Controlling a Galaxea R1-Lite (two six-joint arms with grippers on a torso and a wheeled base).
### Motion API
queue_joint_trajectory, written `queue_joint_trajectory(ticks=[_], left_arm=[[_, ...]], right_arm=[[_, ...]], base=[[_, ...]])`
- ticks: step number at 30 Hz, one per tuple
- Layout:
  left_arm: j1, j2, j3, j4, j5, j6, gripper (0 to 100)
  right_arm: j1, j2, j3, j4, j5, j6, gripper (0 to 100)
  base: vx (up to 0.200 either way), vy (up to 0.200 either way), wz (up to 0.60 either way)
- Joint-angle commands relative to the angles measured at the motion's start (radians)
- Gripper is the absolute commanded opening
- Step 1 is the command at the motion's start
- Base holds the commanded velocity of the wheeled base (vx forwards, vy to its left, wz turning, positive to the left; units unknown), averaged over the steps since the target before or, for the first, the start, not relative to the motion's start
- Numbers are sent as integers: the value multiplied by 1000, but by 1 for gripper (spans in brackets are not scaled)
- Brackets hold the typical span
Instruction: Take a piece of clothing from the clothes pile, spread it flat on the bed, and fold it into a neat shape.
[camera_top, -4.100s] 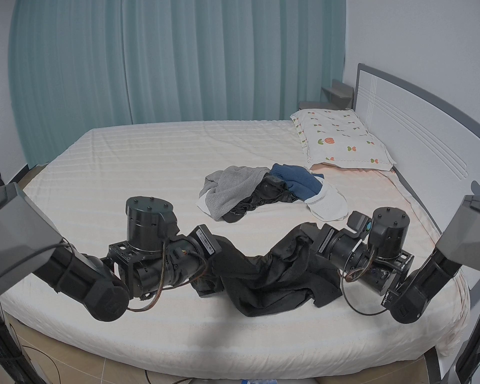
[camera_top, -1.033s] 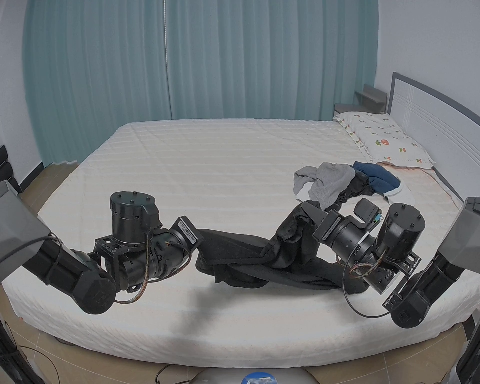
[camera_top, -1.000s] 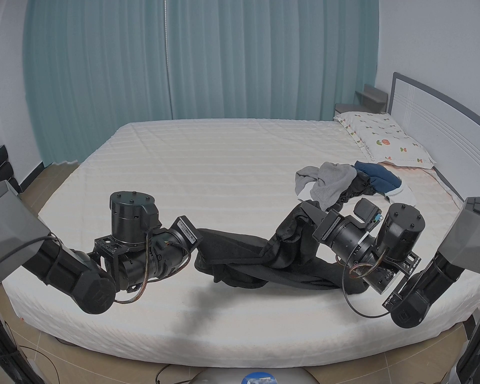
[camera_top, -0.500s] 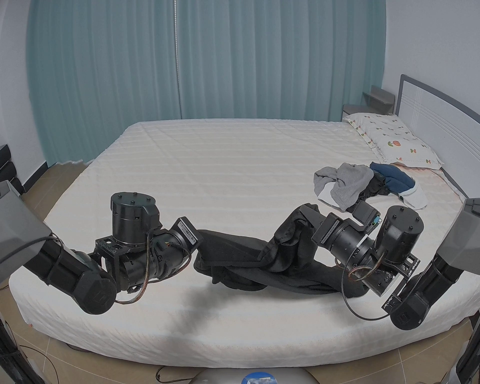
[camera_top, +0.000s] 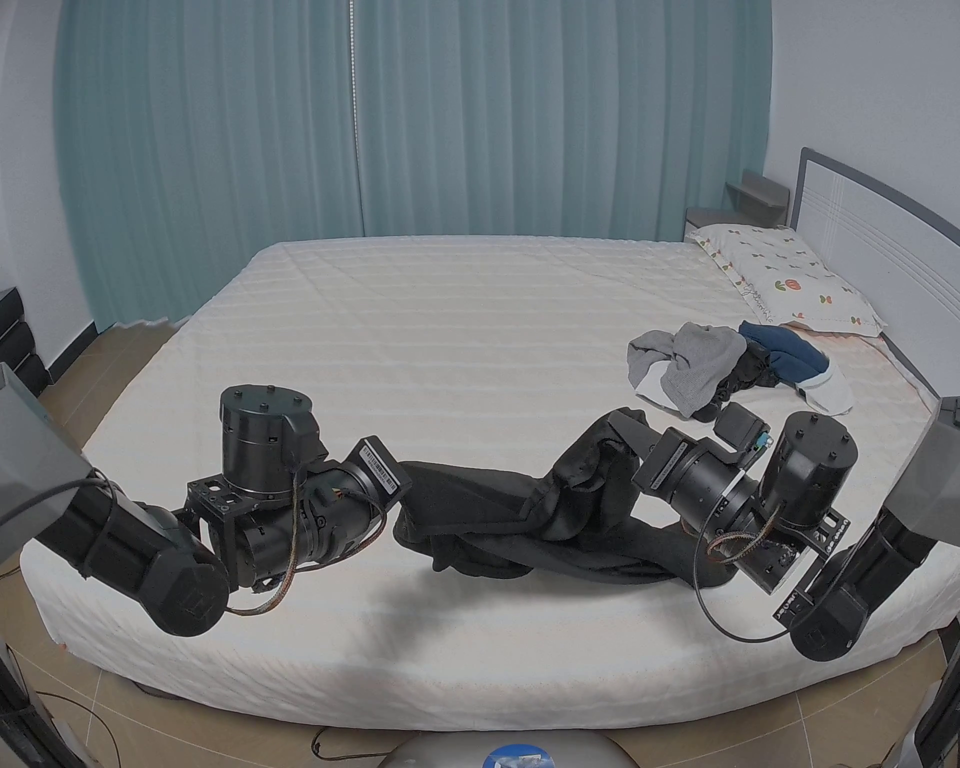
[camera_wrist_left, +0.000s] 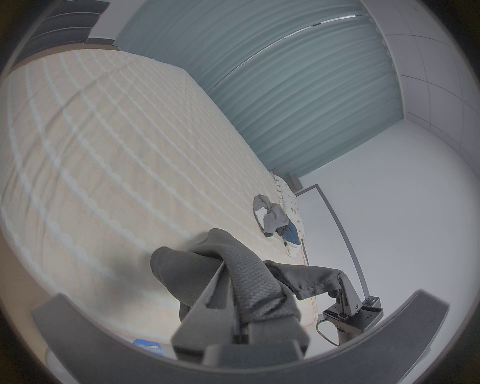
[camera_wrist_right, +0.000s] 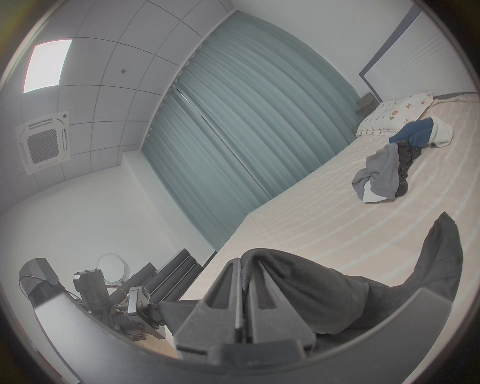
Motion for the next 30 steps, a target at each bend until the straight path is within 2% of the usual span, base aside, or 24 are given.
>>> queue_joint_trajectory(ticks=[1, 7, 10, 13, 16, 19, 25, 30], left_arm=[[-9, -79, 11, 5, 2, 12, 0], [-37, -183, 24, 12, 3, 13, 0], [-38, -249, 17, 40, 3, 22, 0], [-29, -294, 5, 58, 3, 39, 0], [11, -354, -52, 98, 2, 96, 0], [37, -375, -105, 152, 2, 111, 0], [89, -363, -335, 371, 2, 111, 0], [135, -252, -526, 522, 5, 108, 0]], right_arm=[[18, -88, 16, 2, -1, -12, 0], [79, -278, 36, 35, -3, -78, 0], [76, -364, 22, 86, -3, -92, 0], [64, -425, -18, 146, -3, -94, 0], [41, -540, -161, 347, -3, -94, 0], [38, -589, -245, 453, -3, -91, 0], [-77, -598, -520, 684, -4, -89, 0], [-191, -537, -731, 904, -3, -80, 0]], base=[[-200, 0, 0], [-200, 0, 0], [-200, 0, 0], [0, 0, 0], [0, 0, 0], [0, 0, 0], [0, 0, 0], [0, 0, 0]])
